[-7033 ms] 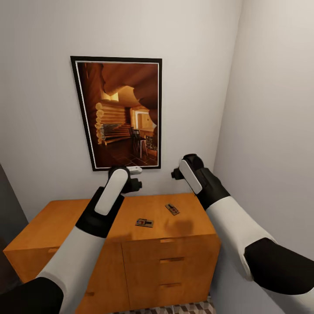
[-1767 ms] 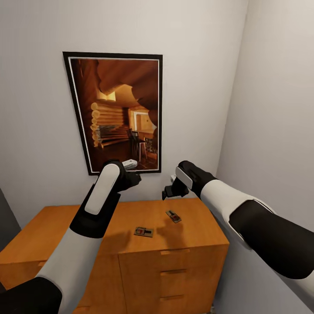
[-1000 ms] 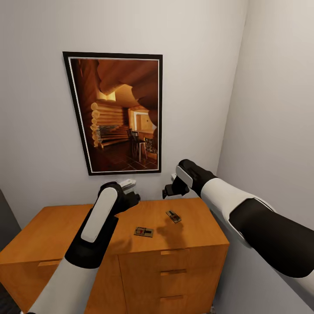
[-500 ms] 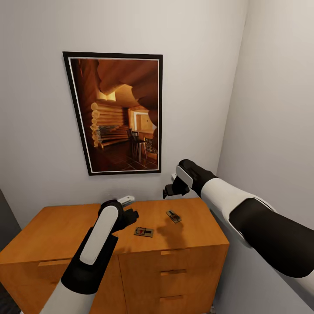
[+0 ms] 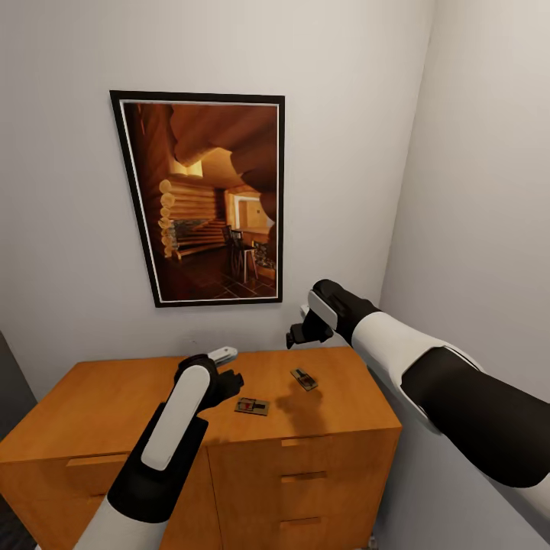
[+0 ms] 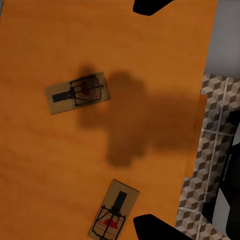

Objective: Take the four mousetraps from the cabinet in the bathroom and place them on the bathroom floor. Make sure all four end up on the same floor surface, and ensure that at least two of them are either under or directly next to the same bathroom sink.

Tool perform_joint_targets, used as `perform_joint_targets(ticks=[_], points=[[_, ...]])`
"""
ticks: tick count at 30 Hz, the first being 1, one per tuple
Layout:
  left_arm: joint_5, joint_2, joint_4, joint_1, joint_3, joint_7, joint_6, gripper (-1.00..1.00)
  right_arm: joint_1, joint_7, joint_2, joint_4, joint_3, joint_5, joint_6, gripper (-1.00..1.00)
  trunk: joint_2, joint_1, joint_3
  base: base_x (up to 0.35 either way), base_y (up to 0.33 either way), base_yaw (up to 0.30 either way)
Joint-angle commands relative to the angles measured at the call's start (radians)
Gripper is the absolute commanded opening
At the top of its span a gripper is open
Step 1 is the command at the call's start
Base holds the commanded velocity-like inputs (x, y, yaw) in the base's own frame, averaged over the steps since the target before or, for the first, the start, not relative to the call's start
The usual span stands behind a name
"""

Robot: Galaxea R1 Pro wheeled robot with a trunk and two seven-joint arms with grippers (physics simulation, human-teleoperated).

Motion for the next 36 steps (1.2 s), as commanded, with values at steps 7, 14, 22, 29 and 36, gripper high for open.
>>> perform_joint_targets(ticks=[7, 14, 22, 29, 36], points=[[-0.011, 0.0, -0.001, -0.03, -0.006, 0.01, 0.011, 1.0, 0.0, -0.008, 0.0, 0.0, 0.009, -0.011, 0.002, 1.0, -0.001, 0.0, -0.001, 0.0, 0.0, 0.0], [-0.067, 0.0, -0.001, -0.102, -0.014, 0.01, 0.012, 1.0, 0.0, -0.009, 0.0, 0.013, 0.01, -0.009, 0.002, 1.0, -0.001, 0.0, -0.001, 0.0, 0.0, 0.0], [-0.111, 0.001, -0.001, -0.195, -0.02, 0.01, 0.012, 1.0, 0.0, -0.009, 0.0, 0.019, 0.01, 0.013, 0.002, 1.0, -0.001, 0.0, -0.001, 0.0, 0.0, 0.0], [-0.155, 0.004, -0.001, -0.301, -0.023, 0.01, 0.016, 1.0, 0.0, -0.008, 0.0, 0.019, 0.01, 0.035, 0.002, 1.0, -0.001, 0.0, -0.001, 0.0, 0.0, 0.0], [-0.2, 0.007, -0.001, -0.358, -0.027, 0.01, 0.02, 1.0, -0.001, -0.008, 0.0, 0.019, 0.01, 0.041, 0.002, 1.0, -0.001, 0.0, -0.001, 0.0, 0.0, 0.0]])
